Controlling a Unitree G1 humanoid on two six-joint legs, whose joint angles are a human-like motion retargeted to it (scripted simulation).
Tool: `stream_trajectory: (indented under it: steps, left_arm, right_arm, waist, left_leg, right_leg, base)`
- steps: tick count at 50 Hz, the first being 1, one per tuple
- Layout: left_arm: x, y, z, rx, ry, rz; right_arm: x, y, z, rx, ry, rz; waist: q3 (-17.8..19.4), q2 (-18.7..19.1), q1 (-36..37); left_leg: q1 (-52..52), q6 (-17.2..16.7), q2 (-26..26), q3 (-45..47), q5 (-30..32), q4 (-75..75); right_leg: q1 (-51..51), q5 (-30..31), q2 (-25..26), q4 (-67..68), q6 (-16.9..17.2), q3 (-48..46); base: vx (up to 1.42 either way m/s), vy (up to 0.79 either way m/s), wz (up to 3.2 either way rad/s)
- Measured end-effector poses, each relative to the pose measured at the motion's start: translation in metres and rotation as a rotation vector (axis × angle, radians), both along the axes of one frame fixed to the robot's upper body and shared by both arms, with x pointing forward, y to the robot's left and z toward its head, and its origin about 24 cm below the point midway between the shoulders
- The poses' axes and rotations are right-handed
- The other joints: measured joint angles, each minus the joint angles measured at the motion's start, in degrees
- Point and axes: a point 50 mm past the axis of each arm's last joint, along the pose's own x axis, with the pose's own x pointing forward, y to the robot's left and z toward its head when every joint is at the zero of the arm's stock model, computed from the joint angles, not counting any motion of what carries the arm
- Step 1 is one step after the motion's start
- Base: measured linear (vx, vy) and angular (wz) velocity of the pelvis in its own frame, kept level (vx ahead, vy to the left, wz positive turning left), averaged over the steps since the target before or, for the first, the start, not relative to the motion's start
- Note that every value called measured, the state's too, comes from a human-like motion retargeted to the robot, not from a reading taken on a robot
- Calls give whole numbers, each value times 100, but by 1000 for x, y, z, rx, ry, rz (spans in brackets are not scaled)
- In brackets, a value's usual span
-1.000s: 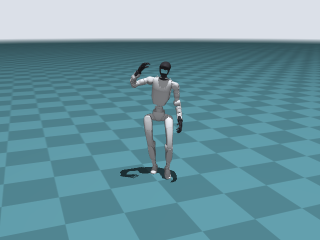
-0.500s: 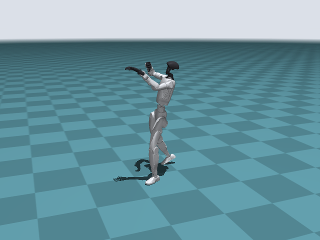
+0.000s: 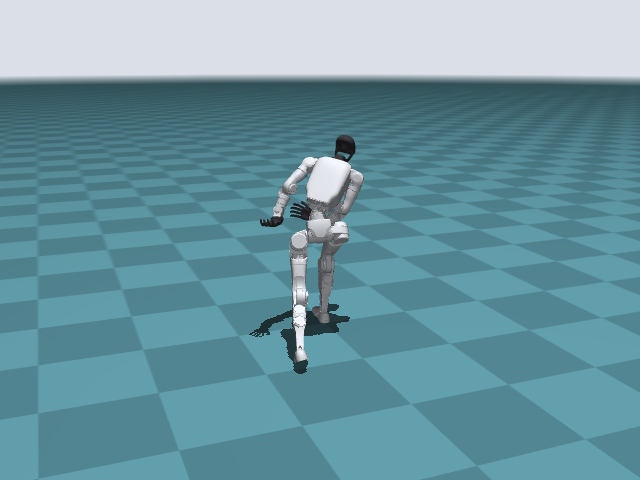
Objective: Kungfu
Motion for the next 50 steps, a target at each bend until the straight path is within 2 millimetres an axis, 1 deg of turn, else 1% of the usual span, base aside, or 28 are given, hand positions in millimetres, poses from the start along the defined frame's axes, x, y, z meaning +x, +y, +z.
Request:
stream_trajectory:
  steps: [2, 3, 6, 7, 10, 13, 15, 17, 20, 22, 25, 28, 30, 32, 33, 35, 36, 37, 38, 39, 40, 42, 43, 44, 45, 47, 48, 50]
  left_arm:
    - [5, 7, 3, 11, 11, -53]
    - [12, 13, 5, 24, -8, -87]
    - [27, 24, 8, 79, -68, -83]
    - [29, 25, 8, 83, -78, -69]
    - [21, 17, 6, 48, -48, -61]
    - [24, 12, 8, 7, -19, -85]
    - [35, 16, 11, 9, -44, -95]
    - [53, 25, 16, 32, -110, -88]
    - [87, 36, 27, 50, -257, -44]
    - [102, 41, 31, 60, -346, 31]
    - [126, 48, 36, 111, -535, 196]
    - [148, 54, 37, 181, -764, 395]
    - [165, 58, 41, 229, -941, 556]
    - [187, 57, 50, 227, -1098, 737]
    - [198, 53, 55, 199, -1167, 827]
    - [217, 40, 64, 138, -1281, 971]
    - [223, 31, 67, 89, -1309, 1011]
    - [228, 21, 70, 36, -1331, 1040]
    - [232, 13, 73, -25, -1345, 1048]
    - [238, 4, 80, -100, -1358, 1054]
    - [245, -5, 89, -183, -1372, 1056]
    - [258, -17, 110, -354, -1383, 1084]
    - [262, -21, 123, -458, -1376, 1098]
    - [264, -25, 133, -559, -1348, 1127]
    - [263, -29, 142, -662, -1311, 1160]
    - [252, -21, 147, -802, -1181, 1282]
    - [243, -13, 148, -866, -1102, 1348]
    - [223, 5, 144, -968, -934, 1525]
  right_arm:
    - [4, 1, 0, -53, -22, 7]
    - [8, 0, -1, -69, -14, -18]
    - [16, -1, 2, -35, 15, -80]
    - [18, -1, 4, -23, 13, -87]
    - [18, -1, 3, -55, -15, -66]
    - [20, -3, 3, -74, -21, -70]
    - [25, -6, 4, -72, -21, -97]
    - [33, -12, 5, -86, -32, -128]
    - [50, -22, 9, -130, -57, -168]
    - [66, -29, 16, -132, -43, -237]
    - [88, -33, 39, -22, 31, -347]
    - [105, -39, 77, 118, -15, -367]
    - [114, -47, 102, 168, -64, -362]
    - [122, -57, 118, 213, -28, -391]
    - [127, -64, 127, 259, 8, -409]
    - [136, -84, 146, 388, 87, -471]
    - [139, -95, 150, 456, 131, -509]
    - [140, -106, 152, 521, 173, -547]
    - [141, -119, 152, 581, 211, -589]
    - [142, -133, 151, 635, 244, -636]
    - [142, -147, 150, 684, 274, -686]
    - [139, -177, 142, 778, 371, -773]
    - [136, -194, 136, 827, 438, -811]
    - [132, -209, 127, 866, 514, -837]
    - [126, -222, 116, 900, 595, -855]
    - [110, -248, 84, 928, 776, -880]
    - [97, -261, 67, 938, 862, -899]
    - [71, -280, 36, 957, 1012, -938]
  waist:
    - [30, 99, -222]
    - [27, 157, -250]
    - [4, 262, -59]
    - [-6, 277, -2]
    - [-31, 269, -9]
    - [-78, 176, -144]
    - [-145, 121, -238]
    - [-209, 80, -326]
    - [-274, 6, -445]
    - [-295, -67, -551]
    - [-259, -195, -741]
    - [-227, -419, -891]
    - [-178, -590, -988]
    - [-178, -807, -1056]
    - [-181, -928, -1057]
    - [-251, -1178, -1138]
    - [-314, -1237, -1178]
    - [-331, -1253, -1183]
    - [-256, -1181, -1120]
    - [-225, -1191, -1033]
    - [-216, -1242, -934]
    - [-265, -1308, -575]
    - [-343, -1326, -356]
    - [-474, -1438, -116]
    - [-631, -1596, 136]
    - [-875, -1765, 234]
    - [-982, -1728, 175]
    - [-1174, -1795, 188]
  left_leg:
    - [-161, 0, 189, 20, -223, 87]
    - [-257, 0, 167, -91, -295, 169]
    - [-350, 0, 145, -139, -364, 264]
    - [-339, 0, 176, -98, -341, 237]
    - [-289, 0, 164, -42, -166, 64]
    - [-247, 0, 55, 33, 4, -166]
    - [-253, 0, 36, 10, 103, -276]
    - [-286, 0, 106, -24, 204, -338]
    - [-340, 0, 173, -100, 370, -407]
    - [-399, 0, 239, -114, 497, -473]
    - [-521, 0, 224, -143, 733, -480]
    - [-656, 0, -50, -272, 997, -460]
    - [-728, 0, -323, -469, 1091, -402]
    - [-924, 0, -549, -388, 1229, -266]
    - [-1071, 0, -519, -239, 1311, -197]
    - [-1587, 0, -21, 187, 1428, -60]
    - [-1897, 0, 535, 274, 1542, -146]
    - [-2237, 83, 1079, 294, 1673, -189]
    - [-2637, 334, 1601, 180, 1837, -147]
    - [-3072, 638, 1811, 102, 1931, -128]
    - [-3524, 969, 1866, 41, 1990, -122]
    - [-4207, 560, 1970, -8, 2665, -70]
    - [-4589, 179, 1849, -433, 2723, 325]
    - [-4842, 34, 1602, -668, 2581, 741]
    - [-5029, 5, 1292, -809, 2339, 1168]
    - [-5174, 191, 1247, -493, 1996, 1494]
    - [-5358, 211, 1227, -484, 1817, 1823]
    - [-5393, 434, 800, -480, 1509, 2300]
  right_leg:
    - [-145, 2, -103, 108, -6, -149]
    - [-216, -38, -170, 196, 20, -180]
    - [-299, 6, -191, 315, 37, -194]
    - [-306, 83, -204, 331, -6, -237]
    - [-355, 348, -433, 431, -216, -499]
    - [-431, 544, -867, 661, -450, -827]
    - [-434, 559, -1188, 826, -666, -1046]
    - [-395, 468, -1345, 916, -749, -1048]
    - [-340, 460, -1496, 1022, -753, -937]
    - [-232, 382, -1646, 1010, -658, -881]
    - [-9, 336, -1898, 902, -450, -711]
    - [300, 278, -2189, 662, -51, -382]
    - [563, 180, -2401, 476, 209, -192]
    - [852, 129, -2681, 254, 463, 39]
    - [1001, 161, -2780, 99, 516, 163]
    - [1322, 289, -3079, -246, 473, 230]
    - [1508, 266, -3042, -308, 320, 5]
    - [1747, 251, -2952, -396, 192, -252]
    - [2092, 250, -2758, -535, 117, -574]
    - [2396, 296, -2735, -708, 144, -740]
    - [2679, 368, -2796, -899, 222, -830]
    - [3091, 423, -2922, -1137, 362, -1152]
    - [3263, 462, -3002, -1279, 419, -1364]
    - [3408, 552, -3138, -1461, 479, -1476]
    - [3539, 667, -3301, -1663, 540, -1540]
    - [4008, 1172, -3538, -2086, 703, -1915]
    - [4314, 1586, -3582, -2342, 761, -2209]
    - [4814, 2614, -3765, -2875, 909, -2428]
  base:
    - [-9, -13, 60]
    - [-7, -3, 53]
    - [0, -2, 9]
    - [6, -7, 9]
    - [9, 1, 28]
    - [10, 6, 56]
    - [10, -1, 89]
    - [8, -9, 104]
    - [11, -8, 105]
    - [13, -8, 122]
    - [15, 9, 123]
    - [10, 32, 110]
    - [26, 63, 117]
    - [17, 52, 142]
    - [7, 22, 179]
    - [-7, -32, 240]
    - [-13, -88, 257]
    - [2, -88, 231]
    - [20, -41, 217]
    - [33, -1, 215]
    - [35, 21, 205]
    - [41, 34, 170]
    - [53, 43, 121]
    - [64, 51, 79]
    - [72, 44, 59]
    - [90, 58, 93]
    - [112, 106, 114]
    - [108, 114, 70]
